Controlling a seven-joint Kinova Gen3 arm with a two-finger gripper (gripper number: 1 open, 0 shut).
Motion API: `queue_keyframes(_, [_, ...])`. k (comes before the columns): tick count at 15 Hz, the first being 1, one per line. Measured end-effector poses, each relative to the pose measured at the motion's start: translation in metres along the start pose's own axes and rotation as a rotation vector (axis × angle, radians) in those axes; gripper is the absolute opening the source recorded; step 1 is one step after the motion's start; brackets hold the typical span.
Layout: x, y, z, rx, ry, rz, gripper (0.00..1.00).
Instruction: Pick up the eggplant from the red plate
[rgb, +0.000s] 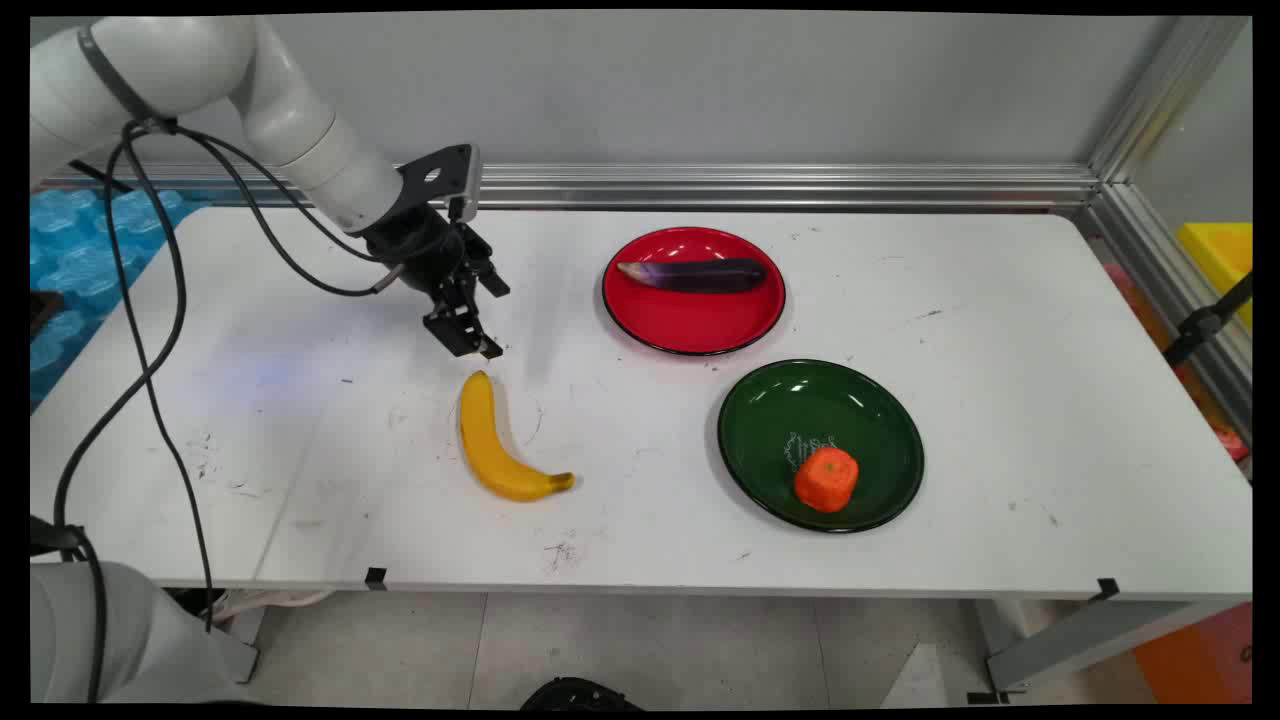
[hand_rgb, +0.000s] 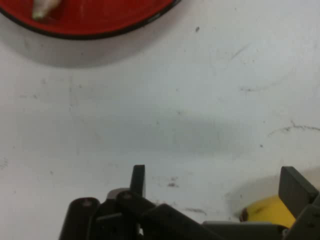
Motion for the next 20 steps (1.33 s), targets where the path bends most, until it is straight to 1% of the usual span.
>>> queue_keyframes(4, [0.014,-0.011,0.002,0.013,0.031,-0.007,1.00])
queue_keyframes(10, [0.054,-0.029,0.013,0.032,0.110,-0.014,1.00])
queue_keyframes(13, [0.088,-0.045,0.027,0.054,0.174,-0.004,1.00])
queue_keyframes(15, [0.107,-0.057,0.039,0.068,0.206,-0.006,1.00])
queue_keyframes(17, [0.121,-0.066,0.049,0.077,0.227,-0.010,1.00])
queue_keyframes(20, [0.144,-0.086,0.071,0.090,0.257,-0.016,1.00])
